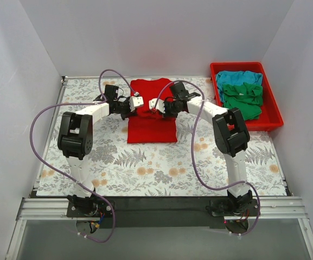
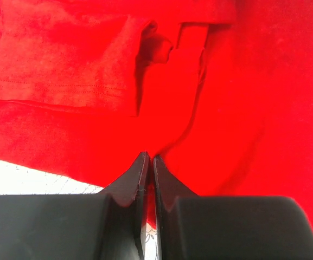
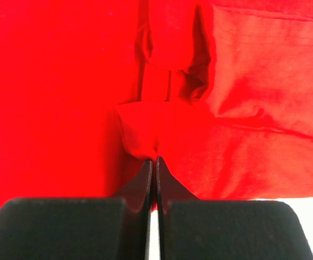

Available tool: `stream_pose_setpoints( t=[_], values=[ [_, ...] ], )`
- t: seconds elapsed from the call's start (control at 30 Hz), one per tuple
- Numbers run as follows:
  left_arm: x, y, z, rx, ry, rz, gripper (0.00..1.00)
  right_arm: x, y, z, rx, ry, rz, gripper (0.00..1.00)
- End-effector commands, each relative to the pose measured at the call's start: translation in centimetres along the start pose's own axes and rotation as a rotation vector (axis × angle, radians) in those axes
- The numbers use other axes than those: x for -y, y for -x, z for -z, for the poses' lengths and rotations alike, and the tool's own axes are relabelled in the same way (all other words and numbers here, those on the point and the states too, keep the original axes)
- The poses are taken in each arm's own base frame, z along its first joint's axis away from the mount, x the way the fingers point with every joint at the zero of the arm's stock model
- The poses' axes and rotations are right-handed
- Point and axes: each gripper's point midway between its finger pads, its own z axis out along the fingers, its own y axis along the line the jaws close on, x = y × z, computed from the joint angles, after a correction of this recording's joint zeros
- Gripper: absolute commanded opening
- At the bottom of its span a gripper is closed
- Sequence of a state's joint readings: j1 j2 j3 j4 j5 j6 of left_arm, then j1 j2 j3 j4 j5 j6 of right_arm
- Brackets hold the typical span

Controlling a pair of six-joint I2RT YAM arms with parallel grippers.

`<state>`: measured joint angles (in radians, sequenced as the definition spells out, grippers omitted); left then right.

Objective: Fold and stack the t-shirts
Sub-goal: Fold the tshirt

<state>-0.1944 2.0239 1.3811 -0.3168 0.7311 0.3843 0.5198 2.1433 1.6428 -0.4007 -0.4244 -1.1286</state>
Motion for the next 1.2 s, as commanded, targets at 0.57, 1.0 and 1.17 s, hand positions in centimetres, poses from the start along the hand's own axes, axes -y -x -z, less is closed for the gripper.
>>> stream_pose_setpoints(
  t=[0.57,1.0,1.17],
  values=[
    [-8.8,5.0,7.1,0.116,0.281,0.162,0.41,7.6,4.1,7.1,0.043,-0.231,-0.036,0.62],
    [7.7,4.3,6.6,0.096,-0.003,0.262,0.36,-7.5,5.5,6.9,0.082,0.099,-0.231,0.32],
    [10.9,2.8,5.0,0.053,-0.054,0.270,0.36,-10.4,3.5,4.6,0.042,0.165,-0.300,0.29]
  ],
)
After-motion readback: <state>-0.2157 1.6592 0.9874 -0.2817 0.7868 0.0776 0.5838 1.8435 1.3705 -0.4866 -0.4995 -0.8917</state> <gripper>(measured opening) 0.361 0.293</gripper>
